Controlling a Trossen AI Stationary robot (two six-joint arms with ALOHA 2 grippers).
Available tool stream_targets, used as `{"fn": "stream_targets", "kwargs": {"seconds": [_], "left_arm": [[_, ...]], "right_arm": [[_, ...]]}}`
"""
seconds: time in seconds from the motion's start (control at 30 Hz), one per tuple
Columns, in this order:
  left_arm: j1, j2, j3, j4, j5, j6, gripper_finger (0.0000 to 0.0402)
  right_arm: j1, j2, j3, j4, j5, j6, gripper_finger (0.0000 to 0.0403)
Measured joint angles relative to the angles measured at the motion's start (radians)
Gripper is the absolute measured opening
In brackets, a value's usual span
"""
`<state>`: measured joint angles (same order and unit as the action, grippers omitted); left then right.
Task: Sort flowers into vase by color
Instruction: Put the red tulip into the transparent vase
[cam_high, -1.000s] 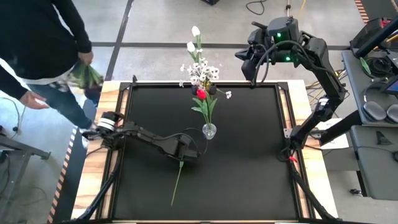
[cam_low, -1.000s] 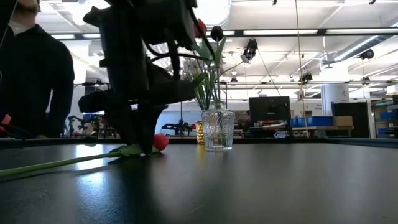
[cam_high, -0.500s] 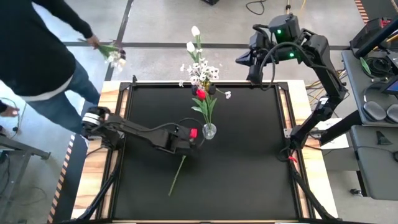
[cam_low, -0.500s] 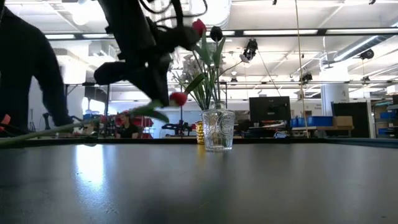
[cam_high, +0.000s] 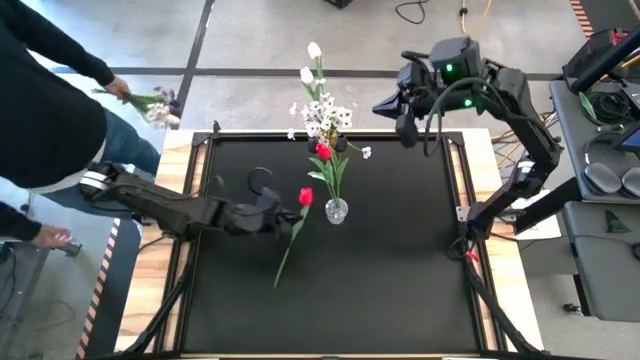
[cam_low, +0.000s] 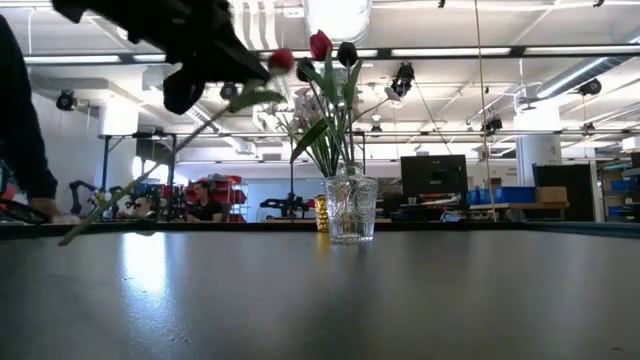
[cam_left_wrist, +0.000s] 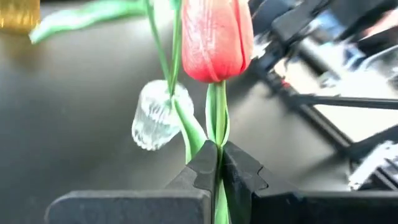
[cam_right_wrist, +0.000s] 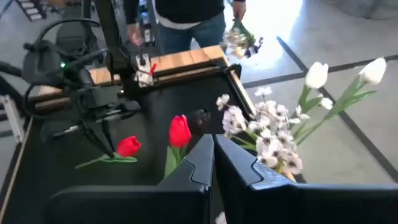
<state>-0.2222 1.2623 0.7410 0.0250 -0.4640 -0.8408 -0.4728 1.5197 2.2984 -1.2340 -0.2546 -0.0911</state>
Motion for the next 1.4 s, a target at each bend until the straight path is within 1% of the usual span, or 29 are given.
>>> {"fn": "stream_targets", "kwargs": {"seconds": [0.07, 0.17, 0.27, 0.43, 0.53, 0.63, 0.73, 0.83, 0.93, 1.03, 1.17, 1.27, 1.4], "left_arm": [[0.000, -0.072, -0.062, 0.068, 0.002, 0.057, 0.0000], [0.000, -0.184, -0.125, 0.108, 0.024, 0.127, 0.0000], [0.000, -0.279, -0.159, 0.107, 0.053, 0.202, 0.0000], [0.000, -0.417, -0.179, 0.111, 0.095, 0.319, 0.0000], [0.000, -0.483, -0.179, 0.123, 0.119, 0.379, 0.0000], [0.000, -0.532, -0.171, 0.123, 0.134, 0.420, 0.0000], [0.001, -0.553, -0.139, 0.123, 0.134, 0.476, 0.0000], [0.010, -0.547, -0.086, 0.120, 0.134, 0.535, 0.0000], [0.025, -0.528, -0.015, 0.070, 0.134, 0.577, 0.0000], [0.038, -0.503, 0.048, 0.004, 0.134, 0.615, 0.0000], [0.040, -0.478, 0.095, -0.052, 0.142, 0.634, 0.0000], [0.040, -0.464, 0.112, -0.051, 0.160, 0.648, 0.0000], [0.041, -0.438, 0.127, -0.051, 0.161, 0.661, 0.0000]], "right_arm": [[0.052, -0.015, -0.036, 0.045, 0.057, 0.035, 0.0009], [0.148, -0.038, -0.115, 0.133, 0.148, 0.088, 0.0009], [0.251, -0.054, -0.217, 0.243, 0.240, 0.137, 0.0009], [0.405, -0.064, -0.393, 0.457, 0.359, 0.219, 0.0009], [0.482, -0.062, -0.486, 0.617, 0.412, 0.259, 0.0009], [0.534, -0.046, -0.560, 0.804, 0.424, 0.290, 0.0009], [0.561, -0.016, -0.600, 0.943, 0.438, 0.334, 0.0013], [0.567, 0.025, -0.609, 1.004, 0.440, 0.362, 0.0032], [0.567, 0.073, -0.598, 1.032, 0.441, 0.386, 0.0065], [0.566, 0.122, -0.555, 1.037, 0.441, 0.387, 0.0102], [0.566, 0.168, -0.486, 1.042, 0.439, 0.373, 0.0140], [0.566, 0.199, -0.438, 1.039, 0.435, 0.343, 0.0156], [0.565, 0.233, -0.383, 1.030, 0.432, 0.334, 0.0161]]}}
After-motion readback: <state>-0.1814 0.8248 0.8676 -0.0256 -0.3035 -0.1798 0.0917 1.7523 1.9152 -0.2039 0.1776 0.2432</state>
